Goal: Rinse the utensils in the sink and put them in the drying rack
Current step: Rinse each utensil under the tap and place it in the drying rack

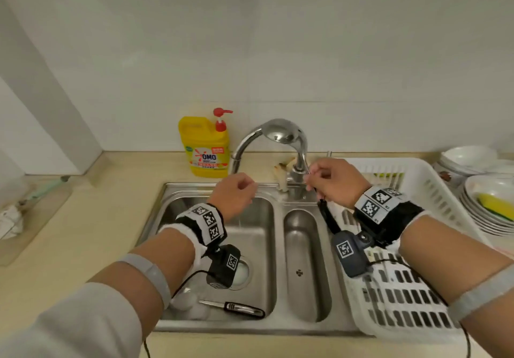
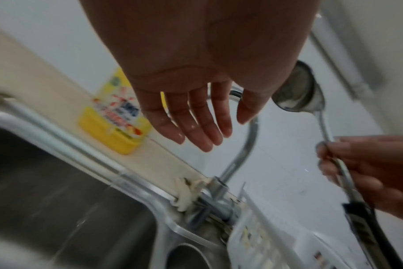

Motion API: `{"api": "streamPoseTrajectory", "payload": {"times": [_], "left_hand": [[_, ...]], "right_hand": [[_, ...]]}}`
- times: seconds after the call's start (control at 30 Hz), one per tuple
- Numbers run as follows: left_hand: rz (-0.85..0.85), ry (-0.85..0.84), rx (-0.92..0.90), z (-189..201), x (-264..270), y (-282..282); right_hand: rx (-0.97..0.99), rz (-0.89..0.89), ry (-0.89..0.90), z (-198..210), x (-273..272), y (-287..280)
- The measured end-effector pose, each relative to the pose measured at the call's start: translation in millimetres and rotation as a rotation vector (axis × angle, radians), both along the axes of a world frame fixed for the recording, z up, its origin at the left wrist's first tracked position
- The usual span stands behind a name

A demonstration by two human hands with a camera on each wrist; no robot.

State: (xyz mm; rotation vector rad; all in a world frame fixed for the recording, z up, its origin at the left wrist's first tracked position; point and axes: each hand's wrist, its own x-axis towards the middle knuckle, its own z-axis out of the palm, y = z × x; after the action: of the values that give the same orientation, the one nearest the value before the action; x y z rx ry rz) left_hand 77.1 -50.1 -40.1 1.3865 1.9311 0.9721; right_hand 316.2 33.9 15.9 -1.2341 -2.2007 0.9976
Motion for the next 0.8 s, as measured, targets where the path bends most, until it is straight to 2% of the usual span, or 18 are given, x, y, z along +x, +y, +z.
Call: {"api": "streamPoseTrajectory", "payload": {"times": [0.17, 0.3, 0.4, 0.57, 0.63, 0.7, 0.8], "left_hand": [[-0.216, 0.193, 0.032, 15, 98, 36], [-0.359, 0.381, 0.010, 13, 160, 64], [-0.425, 0.459, 0.035, 1, 192, 81], [-0.454, 0.457, 0.056, -14, 220, 97], [-0.456, 0.448, 0.039, -19, 224, 101], [-0.460, 0.450, 0.026, -24, 226, 103], [-0.449, 0.474, 0.013, -29, 224, 106]], "right_hand": [[-0.019, -0.186, -0.106, -15, 97, 34], [-0.139, -0.384, -0.191, -61, 165, 53], [-0.234, -0.457, -0.326, -96, 201, 63], [-0.238, -0.452, -0.584, -129, 227, 70], [-0.268, -0.435, -0.585, -135, 230, 71], [-0.386, -0.489, -0.569, -129, 230, 63], [-0.302, -0.399, -0.701, -132, 234, 54]]}}
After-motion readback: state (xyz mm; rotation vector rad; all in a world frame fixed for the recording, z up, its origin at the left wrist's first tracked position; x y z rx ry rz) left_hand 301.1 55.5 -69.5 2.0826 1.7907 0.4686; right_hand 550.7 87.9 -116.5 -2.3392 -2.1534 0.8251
